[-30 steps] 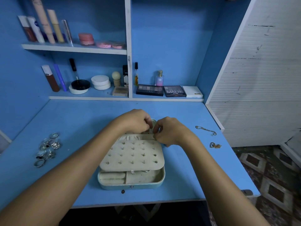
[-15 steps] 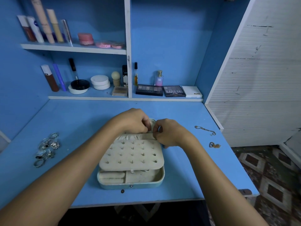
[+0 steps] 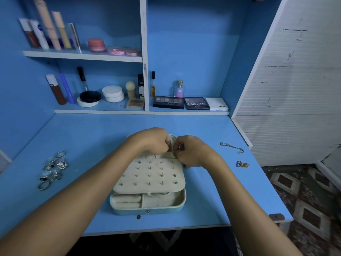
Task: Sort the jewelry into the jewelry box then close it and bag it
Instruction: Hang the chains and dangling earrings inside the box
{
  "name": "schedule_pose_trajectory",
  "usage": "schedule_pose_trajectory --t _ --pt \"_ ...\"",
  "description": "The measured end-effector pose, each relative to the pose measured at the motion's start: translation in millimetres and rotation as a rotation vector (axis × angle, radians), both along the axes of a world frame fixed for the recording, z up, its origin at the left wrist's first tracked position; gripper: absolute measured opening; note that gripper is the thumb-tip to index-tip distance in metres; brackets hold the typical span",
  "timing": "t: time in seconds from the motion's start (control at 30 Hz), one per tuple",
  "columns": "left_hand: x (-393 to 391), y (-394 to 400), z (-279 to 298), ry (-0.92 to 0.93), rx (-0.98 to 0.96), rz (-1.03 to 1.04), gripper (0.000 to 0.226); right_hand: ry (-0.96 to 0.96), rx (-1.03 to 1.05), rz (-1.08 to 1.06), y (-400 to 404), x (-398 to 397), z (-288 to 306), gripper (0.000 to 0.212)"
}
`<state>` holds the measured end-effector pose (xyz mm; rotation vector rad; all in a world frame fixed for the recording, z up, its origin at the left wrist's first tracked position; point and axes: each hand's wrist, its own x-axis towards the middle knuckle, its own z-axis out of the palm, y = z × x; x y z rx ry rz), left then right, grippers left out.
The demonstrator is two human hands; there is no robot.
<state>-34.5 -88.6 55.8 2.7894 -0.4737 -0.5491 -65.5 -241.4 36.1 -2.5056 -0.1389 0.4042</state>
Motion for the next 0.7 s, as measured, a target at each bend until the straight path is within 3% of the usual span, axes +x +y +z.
schedule_pose_trajectory --t 0.2,0.33,0.47,0.7 --pt "-1.4 -3.2 1.0 0.024 -0.051 0.02 0.025 -0.007 0.005 0.008 -0.8 -1.8 1.7 0.016" --pt "4.4 2.2 0.6 -0.06 -0.159 0.102 0.025 0.004 0.011 0.009 -0.7 -1.3 1.3 0.013" --pt "7.1 -1.6 -1.7 -0.055 -0.11 0.047 0.033 -0.002 0.002 0.008 -1.0 -1.1 0.4 0.012" --pt "6.0 -4.0 -3.7 0.004 -0.038 0.021 0.018 0.0 0.009 0.002 -1.0 -0.4 0.2 0.013"
